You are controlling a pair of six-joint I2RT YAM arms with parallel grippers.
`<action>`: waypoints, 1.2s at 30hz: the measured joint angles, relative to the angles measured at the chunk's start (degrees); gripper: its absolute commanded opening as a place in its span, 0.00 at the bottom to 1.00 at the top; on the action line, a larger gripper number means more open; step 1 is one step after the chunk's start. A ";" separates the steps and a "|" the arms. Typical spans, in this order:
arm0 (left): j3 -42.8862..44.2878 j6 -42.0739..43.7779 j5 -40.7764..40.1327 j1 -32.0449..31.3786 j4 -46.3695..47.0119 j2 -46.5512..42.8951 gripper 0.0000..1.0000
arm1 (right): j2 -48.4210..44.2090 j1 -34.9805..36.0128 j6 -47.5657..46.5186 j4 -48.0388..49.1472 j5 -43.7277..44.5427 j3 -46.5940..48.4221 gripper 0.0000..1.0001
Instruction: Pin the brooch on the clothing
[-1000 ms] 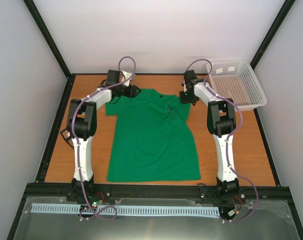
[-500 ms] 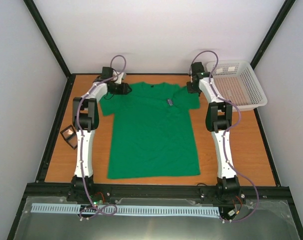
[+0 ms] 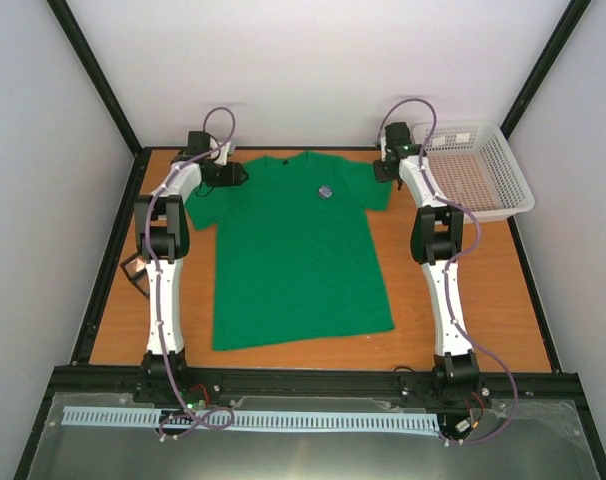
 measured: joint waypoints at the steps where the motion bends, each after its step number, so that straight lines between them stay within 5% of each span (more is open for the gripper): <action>1: -1.25 0.09 -0.46 -0.11 -0.39 -1.18 0.64 | 0.00 -0.02 0.04 -0.28 0.28 0.28 0.50; 6: -13.51 0.15 -3.52 -1.09 0.50 -15.54 0.69 | -3.74 -0.07 2.38 -5.07 2.23 -1.07 0.76; 11: -31.06 -0.50 -2.08 -3.15 9.64 -41.00 0.77 | -25.73 1.05 5.16 -9.07 1.09 -18.29 0.99; 16: -49.24 -0.50 1.95 -7.50 21.92 -67.58 0.99 | -53.24 4.46 6.01 -6.45 -3.65 -38.27 1.00; 21: -64.30 0.28 3.52 -7.28 25.46 -93.31 1.00 | -83.58 5.07 7.32 -2.99 -9.03 -57.64 1.00; 26: -66.29 1.49 0.48 -7.06 25.44 -112.89 1.00 | -106.90 4.37 9.84 -1.92 -12.07 -66.07 1.00; 36: -69.53 -1.46 -5.05 -7.06 25.73 -132.13 1.00 | -127.51 4.37 19.47 -3.48 -13.55 -68.46 1.00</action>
